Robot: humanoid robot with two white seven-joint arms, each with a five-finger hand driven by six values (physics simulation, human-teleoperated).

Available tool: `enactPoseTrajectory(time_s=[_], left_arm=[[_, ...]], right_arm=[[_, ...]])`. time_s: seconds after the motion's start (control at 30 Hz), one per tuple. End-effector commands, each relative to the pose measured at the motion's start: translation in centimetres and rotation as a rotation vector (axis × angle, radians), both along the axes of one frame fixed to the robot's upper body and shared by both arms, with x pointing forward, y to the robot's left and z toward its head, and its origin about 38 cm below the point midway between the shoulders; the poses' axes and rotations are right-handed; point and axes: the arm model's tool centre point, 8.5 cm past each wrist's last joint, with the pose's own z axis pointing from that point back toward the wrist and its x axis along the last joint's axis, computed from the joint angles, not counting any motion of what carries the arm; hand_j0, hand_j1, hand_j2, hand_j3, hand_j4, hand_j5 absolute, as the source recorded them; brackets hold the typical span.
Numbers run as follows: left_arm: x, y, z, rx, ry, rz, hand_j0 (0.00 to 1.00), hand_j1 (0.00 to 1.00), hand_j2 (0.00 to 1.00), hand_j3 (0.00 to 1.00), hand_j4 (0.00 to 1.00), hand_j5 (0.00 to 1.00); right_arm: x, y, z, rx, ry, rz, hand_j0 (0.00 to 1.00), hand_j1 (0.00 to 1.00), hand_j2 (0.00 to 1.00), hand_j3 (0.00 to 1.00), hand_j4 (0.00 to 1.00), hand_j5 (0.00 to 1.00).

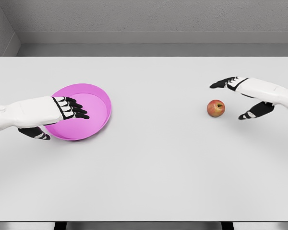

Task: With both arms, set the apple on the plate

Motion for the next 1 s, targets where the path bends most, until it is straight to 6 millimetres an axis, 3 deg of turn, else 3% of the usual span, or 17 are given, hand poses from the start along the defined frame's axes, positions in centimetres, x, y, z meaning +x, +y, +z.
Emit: enactPoseTrajectory(time_s=[0.0, 0.17, 0.4, 0.8, 0.97], left_arm=[[0.0, 0.0, 0.0, -0.005, 0.002, 0.002, 1.00, 1.00, 1.00, 1.00, 1.00, 1.00], [0.0, 0.0, 0.1, -0.004, 0.000, 0.002, 1.00, 1.00, 1.00, 1.00, 1.00, 1.00], [0.0, 0.1, 0.1, -0.002, 0.000, 0.003, 1.00, 1.00, 1.00, 1.00, 1.00, 1.00], [0.0, 0.1, 0.1, 0.004, -0.002, 0.003, 1.00, 1.00, 1.00, 1.00, 1.00, 1.00], [0.0, -0.1, 0.2, 0.001, -0.007, -0.002, 1.00, 1.00, 1.00, 1.00, 1.00, 1.00]], right_arm=[[0.2, -0.7, -1.0, -0.001, 0.033, -0.028, 1.00, 1.00, 1.00, 1.00, 1.00, 1.00], [1.2, -0.2, -3.1, 0.000, 0.088, -0.037, 1.00, 1.00, 1.00, 1.00, 1.00, 1.00], [1.9, -0.4, -3.9, -0.026, 0.103, -0.055, 1.00, 1.00, 1.00, 1.00, 1.00, 1.00], [3.8, 1.8, -5.9, -0.030, 0.127, -0.058, 1.00, 1.00, 1.00, 1.00, 1.00, 1.00], [4.0, 1.8, -6.5, -0.029, 0.141, -0.064, 1.00, 1.00, 1.00, 1.00, 1.00, 1.00]])
